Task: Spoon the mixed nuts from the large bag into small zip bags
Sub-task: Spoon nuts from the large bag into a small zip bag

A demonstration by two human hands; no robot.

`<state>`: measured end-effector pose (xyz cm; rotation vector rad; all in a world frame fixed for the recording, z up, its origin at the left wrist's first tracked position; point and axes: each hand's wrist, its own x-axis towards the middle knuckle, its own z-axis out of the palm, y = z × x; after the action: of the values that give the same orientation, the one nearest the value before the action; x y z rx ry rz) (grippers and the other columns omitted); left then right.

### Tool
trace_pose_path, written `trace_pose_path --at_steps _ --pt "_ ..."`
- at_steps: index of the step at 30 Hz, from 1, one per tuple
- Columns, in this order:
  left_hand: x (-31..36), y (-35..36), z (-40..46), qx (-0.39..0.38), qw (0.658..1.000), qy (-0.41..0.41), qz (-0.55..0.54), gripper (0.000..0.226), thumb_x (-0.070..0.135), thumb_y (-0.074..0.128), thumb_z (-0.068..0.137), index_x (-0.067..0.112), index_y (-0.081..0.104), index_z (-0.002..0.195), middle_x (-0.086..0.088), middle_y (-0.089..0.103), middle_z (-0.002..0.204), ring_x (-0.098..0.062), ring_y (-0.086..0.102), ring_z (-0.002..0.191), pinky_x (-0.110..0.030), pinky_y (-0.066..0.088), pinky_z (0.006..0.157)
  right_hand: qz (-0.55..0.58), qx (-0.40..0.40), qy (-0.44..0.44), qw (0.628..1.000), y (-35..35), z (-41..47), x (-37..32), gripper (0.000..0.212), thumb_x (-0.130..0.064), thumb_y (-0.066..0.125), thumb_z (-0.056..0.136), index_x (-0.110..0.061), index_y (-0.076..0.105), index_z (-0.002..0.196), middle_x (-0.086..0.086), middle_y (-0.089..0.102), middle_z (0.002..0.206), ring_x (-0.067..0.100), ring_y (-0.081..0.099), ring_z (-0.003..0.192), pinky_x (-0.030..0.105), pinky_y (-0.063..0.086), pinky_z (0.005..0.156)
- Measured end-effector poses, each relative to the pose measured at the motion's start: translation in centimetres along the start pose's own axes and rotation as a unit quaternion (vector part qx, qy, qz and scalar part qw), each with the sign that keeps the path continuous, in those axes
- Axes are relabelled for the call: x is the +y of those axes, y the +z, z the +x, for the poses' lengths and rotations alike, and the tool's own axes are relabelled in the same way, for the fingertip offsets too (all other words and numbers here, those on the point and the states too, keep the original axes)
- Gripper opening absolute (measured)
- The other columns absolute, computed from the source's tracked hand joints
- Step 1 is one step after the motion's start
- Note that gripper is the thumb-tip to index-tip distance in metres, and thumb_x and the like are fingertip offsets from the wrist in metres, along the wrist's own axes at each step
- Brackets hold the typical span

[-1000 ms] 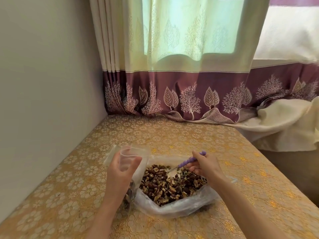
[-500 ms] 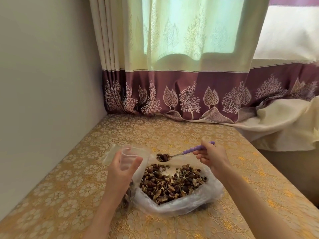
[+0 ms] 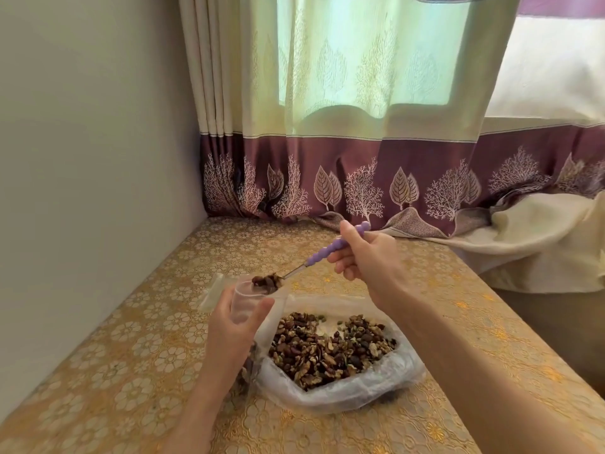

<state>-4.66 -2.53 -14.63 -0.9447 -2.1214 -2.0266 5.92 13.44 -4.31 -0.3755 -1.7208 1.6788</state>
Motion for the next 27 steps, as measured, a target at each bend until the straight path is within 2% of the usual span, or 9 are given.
trace_pose_path --at_steps 2,5,7,8,9,12,19,22,27 --pt "0.1 0.1 0.0 0.004 1.0 0.009 -0.007 0.037 0.058 0.066 0.071 0.042 0.054 0.102 0.031 0.064 0.093 0.008 0.063 0.082 -0.006 0.047 0.063 -0.036 -0.029 -0.062 0.997 1.1 -0.4 -0.5 0.041 -0.019 0.051 0.097 -0.006 0.062 0.06 0.003 0.067 0.053 0.009 0.054 0.041 0.017 0.04 0.036" --pt "0.2 0.0 -0.1 0.012 0.999 0.019 -0.023 0.034 0.044 0.068 0.072 0.039 0.056 0.103 0.023 0.067 0.093 0.003 0.064 0.083 -0.01 0.049 0.066 -0.092 -0.063 -0.143 0.984 2.2 -0.9 -1.0 0.038 -0.019 0.051 0.097 -0.01 0.061 0.062 0.0 0.068 0.056 0.012 0.056 0.043 0.018 0.042 0.037" --pt "0.2 0.0 -0.2 0.016 0.999 0.019 -0.031 0.044 0.054 0.069 0.071 0.036 0.056 0.109 0.006 0.069 0.088 -0.006 0.065 0.075 -0.019 0.051 0.062 -0.112 -0.076 -0.172 0.976 2.4 -1.2 -1.0 0.036 -0.019 0.051 0.097 -0.01 0.062 0.064 0.0 0.071 0.061 0.013 0.056 0.045 0.02 0.043 0.039" --pt "0.2 -0.1 -0.2 0.019 0.999 0.021 -0.031 0.056 0.062 0.068 0.069 0.031 0.055 0.114 -0.002 0.068 0.086 -0.011 0.065 0.072 -0.022 0.052 0.058 -0.114 -0.082 -0.179 0.974 2.2 -1.2 -1.0 0.036 -0.019 0.05 0.097 -0.008 0.062 0.065 0.001 0.072 0.063 0.014 0.056 0.046 0.021 0.044 0.04" --pt "0.3 -0.1 -0.2 0.022 0.999 0.022 -0.029 0.07 0.069 0.065 0.064 0.026 0.054 0.119 -0.003 0.067 0.086 -0.01 0.065 0.072 -0.021 0.052 0.056 -0.11 -0.086 -0.182 0.973 2.0 -1.3 -1.0 0.037 -0.019 0.05 0.098 -0.006 0.063 0.066 0.003 0.072 0.065 0.016 0.056 0.046 0.021 0.044 0.04" --pt "0.6 -0.1 -0.2 0.028 0.999 0.022 -0.038 0.093 0.079 0.061 0.053 0.018 0.054 0.122 0.003 0.068 0.097 0.001 0.066 0.083 -0.01 0.05 0.064 -0.079 -0.067 -0.176 0.979 0.9 -1.3 -1.0 0.036 -0.017 0.049 0.098 -0.006 0.063 0.067 0.005 0.072 0.066 0.016 0.057 0.046 0.021 0.044 0.04" --pt "0.7 0.1 -0.1 0.027 0.998 0.023 -0.047 0.087 0.081 0.061 0.051 0.021 0.056 0.115 0.004 0.068 0.098 0.001 0.065 0.085 -0.01 0.05 0.068 -0.003 0.06 -0.109 0.992 -3.2 -0.5 0.7 0.036 -0.025 0.046 0.099 -0.004 0.06 0.073 0.009 0.071 0.065 0.012 0.049 0.043 0.02 0.038 0.037" --pt "0.7 0.0 -0.1 0.031 0.998 0.022 -0.049 0.088 0.083 0.06 0.049 0.023 0.056 0.114 0.007 0.067 0.098 0.003 0.065 0.084 -0.01 0.05 0.067 -0.024 0.099 -0.073 0.992 -5.1 -0.1 2.3 0.037 -0.028 0.048 0.098 -0.007 0.059 0.069 0.006 0.067 0.058 0.012 0.049 0.043 0.021 0.038 0.037" --pt "0.7 0.1 -0.2 0.034 0.998 0.021 -0.05 0.086 0.084 0.059 0.048 0.026 0.056 0.112 0.008 0.067 0.098 0.004 0.065 0.083 -0.009 0.05 0.065 -0.124 0.097 -0.032 0.987 -7.4 0.1 5.2 0.039 -0.031 0.051 0.097 -0.006 0.063 0.07 0.008 0.07 0.06 0.014 0.053 0.047 0.02 0.04 0.04"
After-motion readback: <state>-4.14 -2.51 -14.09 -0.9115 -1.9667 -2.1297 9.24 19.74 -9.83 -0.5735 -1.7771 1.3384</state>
